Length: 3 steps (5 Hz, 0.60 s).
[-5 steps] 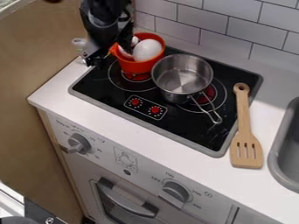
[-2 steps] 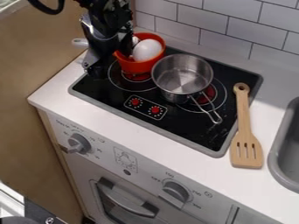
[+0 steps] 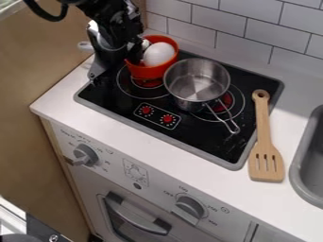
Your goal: Put the orange pot to the silver pan
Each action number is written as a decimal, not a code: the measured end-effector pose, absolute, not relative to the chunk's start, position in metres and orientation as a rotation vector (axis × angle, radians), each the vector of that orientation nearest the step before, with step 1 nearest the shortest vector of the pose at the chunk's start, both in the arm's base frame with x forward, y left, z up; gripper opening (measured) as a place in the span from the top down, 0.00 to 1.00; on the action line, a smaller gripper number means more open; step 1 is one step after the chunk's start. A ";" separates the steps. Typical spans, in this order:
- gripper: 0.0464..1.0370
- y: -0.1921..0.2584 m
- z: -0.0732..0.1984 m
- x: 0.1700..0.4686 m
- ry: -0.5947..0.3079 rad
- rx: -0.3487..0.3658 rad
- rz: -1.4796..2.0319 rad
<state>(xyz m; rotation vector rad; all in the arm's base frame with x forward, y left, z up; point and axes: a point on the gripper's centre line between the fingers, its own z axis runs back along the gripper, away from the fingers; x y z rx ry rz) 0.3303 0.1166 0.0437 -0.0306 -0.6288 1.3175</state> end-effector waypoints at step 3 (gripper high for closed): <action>0.04 0.111 0.035 0.337 -0.640 0.031 1.265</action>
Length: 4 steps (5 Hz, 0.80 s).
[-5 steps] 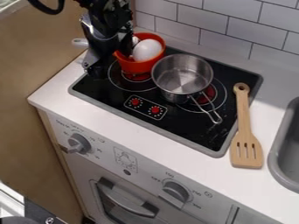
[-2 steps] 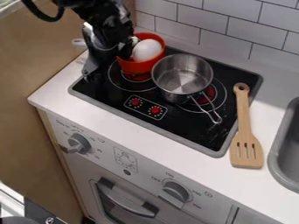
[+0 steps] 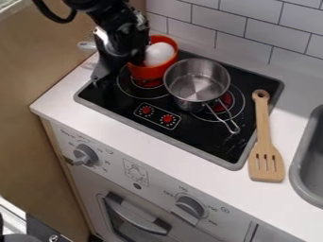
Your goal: Put the orange pot to the silver pan
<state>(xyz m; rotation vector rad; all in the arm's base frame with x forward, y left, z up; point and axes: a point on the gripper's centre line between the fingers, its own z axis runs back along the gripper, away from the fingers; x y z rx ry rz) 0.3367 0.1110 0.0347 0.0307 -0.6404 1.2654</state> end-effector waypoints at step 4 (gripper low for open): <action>0.87 0.104 0.035 0.333 -0.591 0.023 1.284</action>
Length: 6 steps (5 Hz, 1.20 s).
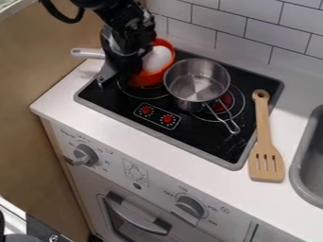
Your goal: Put the orange pot to the silver pan
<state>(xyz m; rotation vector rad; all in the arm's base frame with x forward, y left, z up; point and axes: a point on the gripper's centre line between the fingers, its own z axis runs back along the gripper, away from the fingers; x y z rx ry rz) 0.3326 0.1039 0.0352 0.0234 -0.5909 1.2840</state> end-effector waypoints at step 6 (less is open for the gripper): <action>0.99 0.103 0.076 0.293 -0.466 0.155 1.309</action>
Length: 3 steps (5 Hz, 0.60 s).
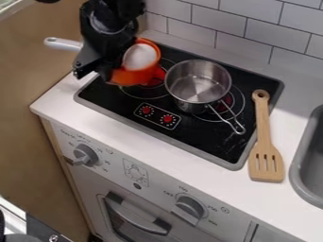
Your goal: Put the orange pot to the silver pan
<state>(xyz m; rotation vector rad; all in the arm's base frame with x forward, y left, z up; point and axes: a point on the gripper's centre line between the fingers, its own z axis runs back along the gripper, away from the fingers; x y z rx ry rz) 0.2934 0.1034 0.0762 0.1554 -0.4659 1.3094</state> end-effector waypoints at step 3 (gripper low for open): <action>0.99 0.090 0.113 0.314 -0.452 0.167 1.321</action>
